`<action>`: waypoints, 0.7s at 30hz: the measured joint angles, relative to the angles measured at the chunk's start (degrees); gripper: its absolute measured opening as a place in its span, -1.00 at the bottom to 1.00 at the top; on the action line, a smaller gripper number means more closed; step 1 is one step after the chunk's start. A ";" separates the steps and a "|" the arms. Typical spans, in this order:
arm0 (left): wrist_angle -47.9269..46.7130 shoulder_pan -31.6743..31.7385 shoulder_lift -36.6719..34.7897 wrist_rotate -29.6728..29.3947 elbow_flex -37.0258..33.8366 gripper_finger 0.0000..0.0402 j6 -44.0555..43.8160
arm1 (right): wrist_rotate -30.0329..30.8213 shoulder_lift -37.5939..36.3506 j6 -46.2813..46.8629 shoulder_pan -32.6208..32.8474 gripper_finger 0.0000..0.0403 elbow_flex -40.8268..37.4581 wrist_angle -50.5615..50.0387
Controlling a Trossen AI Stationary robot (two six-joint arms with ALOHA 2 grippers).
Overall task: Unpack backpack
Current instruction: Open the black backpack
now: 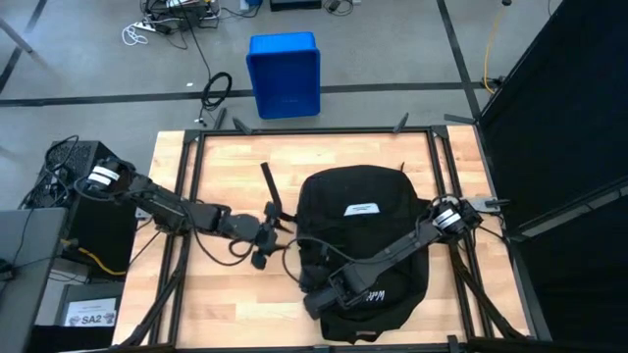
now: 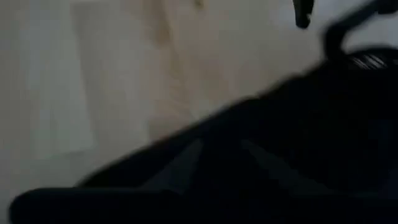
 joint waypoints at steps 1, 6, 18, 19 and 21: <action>0.04 0.82 0.00 -0.12 0.00 -0.10 1.08 | 0.00 0.00 1.55 0.04 -0.77 0.02 -1.49; 1.70 2.73 0.00 -0.13 0.00 -0.10 8.15 | -2.72 0.17 10.84 1.74 -0.98 0.02 -9.70; 8.30 2.80 0.26 4.31 -0.02 -0.10 14.59 | -2.35 0.17 23.84 7.97 -0.98 0.00 -20.46; 8.43 2.80 0.26 4.69 -0.02 -0.10 14.59 | -2.04 0.17 23.83 7.96 -0.97 0.00 -20.47; 9.43 2.78 0.72 5.05 -0.02 -0.10 14.82 | -1.62 0.17 23.34 7.61 -0.96 0.00 -20.61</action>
